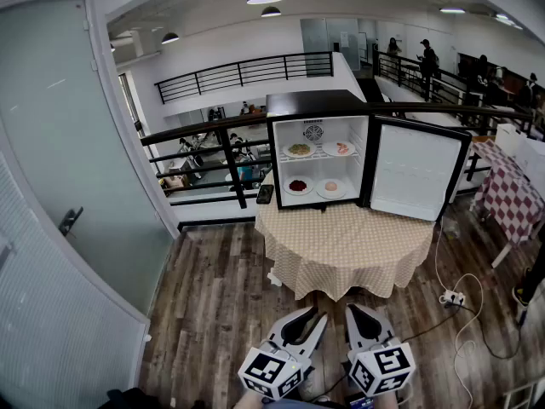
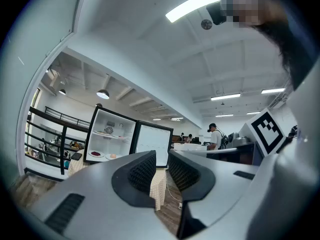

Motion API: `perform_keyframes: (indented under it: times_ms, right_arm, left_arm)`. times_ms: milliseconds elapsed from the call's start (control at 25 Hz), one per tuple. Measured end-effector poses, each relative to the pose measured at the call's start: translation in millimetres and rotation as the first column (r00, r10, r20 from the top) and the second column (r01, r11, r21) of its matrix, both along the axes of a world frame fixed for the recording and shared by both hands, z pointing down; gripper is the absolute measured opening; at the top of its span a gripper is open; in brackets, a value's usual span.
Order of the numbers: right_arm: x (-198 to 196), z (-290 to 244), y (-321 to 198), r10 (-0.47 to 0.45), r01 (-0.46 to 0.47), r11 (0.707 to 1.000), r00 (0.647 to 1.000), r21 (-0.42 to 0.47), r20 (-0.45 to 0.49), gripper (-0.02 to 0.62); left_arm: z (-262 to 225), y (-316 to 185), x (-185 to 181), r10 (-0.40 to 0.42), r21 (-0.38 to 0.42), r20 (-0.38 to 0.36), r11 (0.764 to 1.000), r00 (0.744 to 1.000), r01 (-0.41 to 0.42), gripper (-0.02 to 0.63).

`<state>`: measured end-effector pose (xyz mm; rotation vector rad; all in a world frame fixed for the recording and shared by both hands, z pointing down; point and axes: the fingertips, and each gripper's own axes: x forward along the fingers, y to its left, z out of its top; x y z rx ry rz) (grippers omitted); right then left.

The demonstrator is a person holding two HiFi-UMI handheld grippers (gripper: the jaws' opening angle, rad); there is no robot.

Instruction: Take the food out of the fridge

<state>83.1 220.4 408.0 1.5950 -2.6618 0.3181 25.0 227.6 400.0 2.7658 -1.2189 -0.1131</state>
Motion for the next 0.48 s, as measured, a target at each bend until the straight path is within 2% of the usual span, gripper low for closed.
perform_keyframes:
  times_ms: [480]
  right_arm:
    - [-3.0,6.0,-9.1,-0.027,0.027,1.0,1.0,0.002,0.001,0.017]
  left_arm:
    - [6.6,-8.8,2.0,0.002,-0.01,0.023,1.0,1.0,-0.002,0.086]
